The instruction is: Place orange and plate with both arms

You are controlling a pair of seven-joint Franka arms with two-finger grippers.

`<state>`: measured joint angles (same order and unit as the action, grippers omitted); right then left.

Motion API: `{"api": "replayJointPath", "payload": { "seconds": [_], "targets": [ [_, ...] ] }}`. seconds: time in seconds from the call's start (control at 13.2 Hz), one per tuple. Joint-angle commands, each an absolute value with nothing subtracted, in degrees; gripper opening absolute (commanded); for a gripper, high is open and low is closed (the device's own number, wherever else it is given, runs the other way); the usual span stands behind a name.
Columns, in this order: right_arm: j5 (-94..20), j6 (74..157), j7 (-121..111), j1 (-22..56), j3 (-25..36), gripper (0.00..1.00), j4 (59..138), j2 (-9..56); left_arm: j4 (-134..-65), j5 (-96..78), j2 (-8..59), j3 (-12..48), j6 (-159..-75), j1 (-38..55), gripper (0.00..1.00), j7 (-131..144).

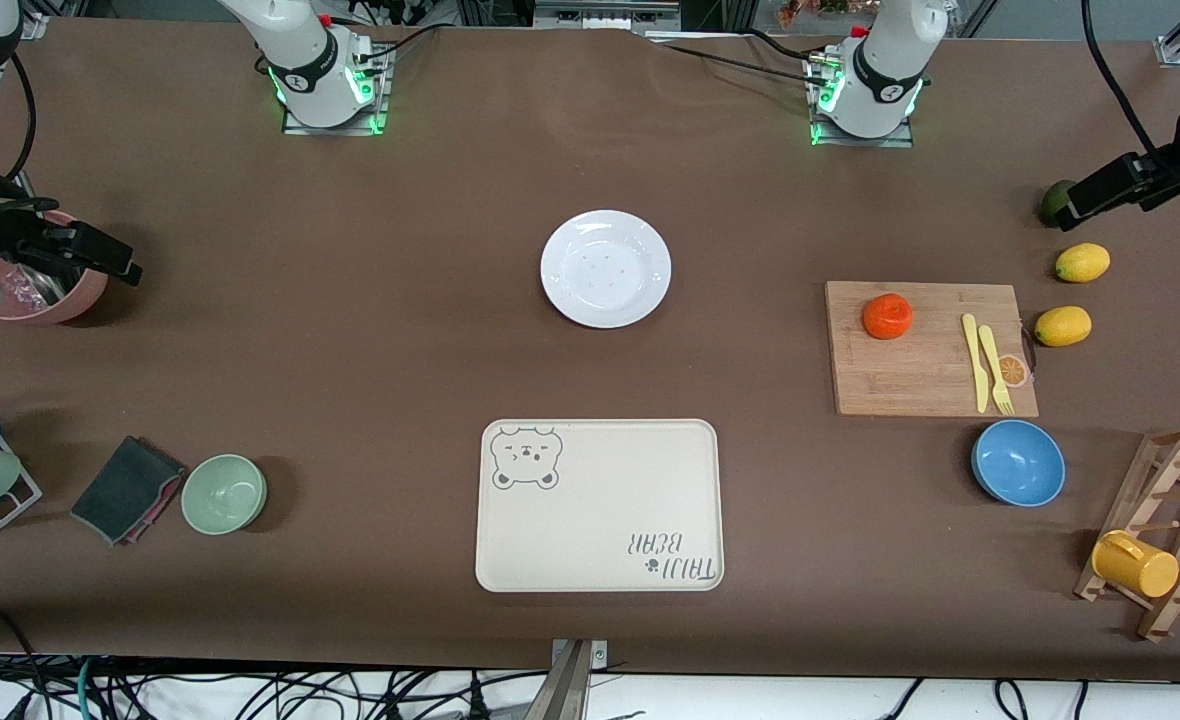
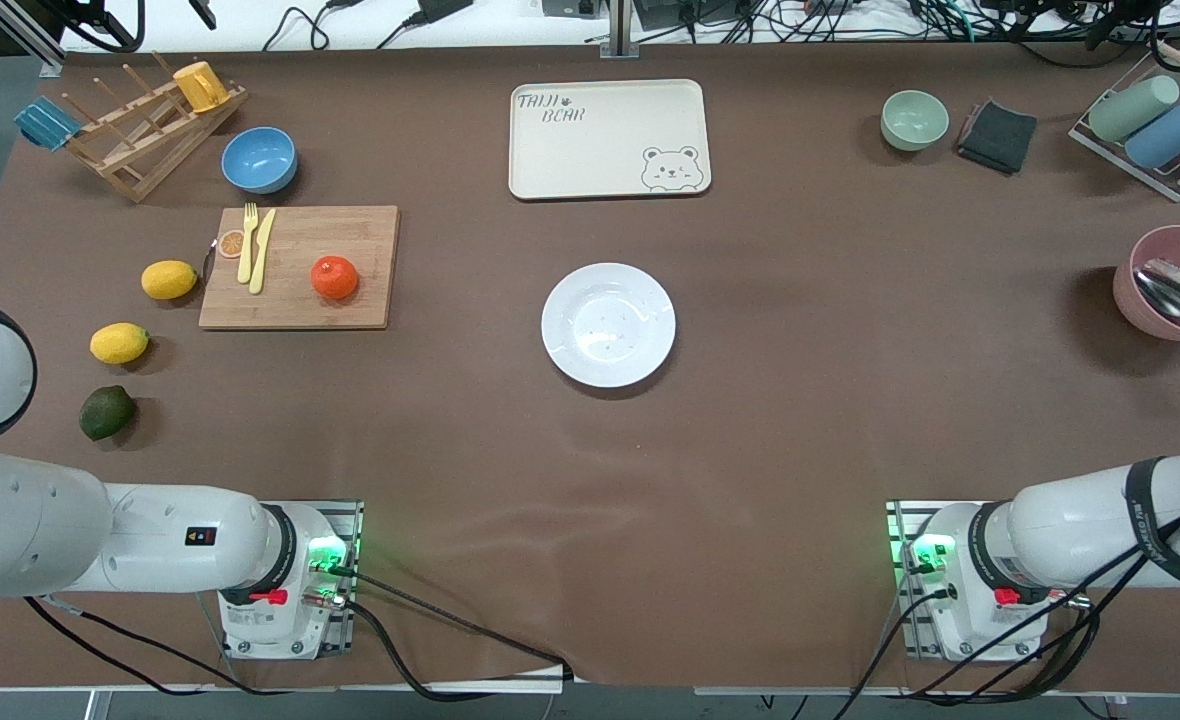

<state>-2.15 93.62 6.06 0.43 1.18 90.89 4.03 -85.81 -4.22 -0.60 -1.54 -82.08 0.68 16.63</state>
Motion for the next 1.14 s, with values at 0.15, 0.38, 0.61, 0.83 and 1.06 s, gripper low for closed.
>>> {"api": "replayJointPath", "payload": {
  "seconds": [0.15,0.38,0.61,0.83,1.06],
  "targets": [
    [-3.0,93.1,6.6,0.4,1.1,1.00,90.8,4.0,-85.2,-3.7,-0.7,-1.6,-82.1,0.8,1.00,15.8],
    [-2.7,93.1,6.4,0.4,1.2,1.00,90.5,4.0,-85.3,-3.6,-0.6,-1.6,-82.1,0.9,1.00,15.7],
    [-2.8,93.1,6.4,0.4,1.2,1.00,90.6,4.0,-85.3,-2.9,-0.3,-1.8,-83.5,0.4,1.00,15.1],
    [-2.8,93.1,6.4,0.4,1.2,1.00,90.5,4.0,-85.5,2.9,0.3,-1.7,-84.9,0.9,1.00,13.6],
    [-2.8,93.1,6.4,0.4,1.2,1.00,90.6,4.0,-85.5,3.0,0.6,-1.7,-84.8,0.5,1.00,11.7]
  ]
}}
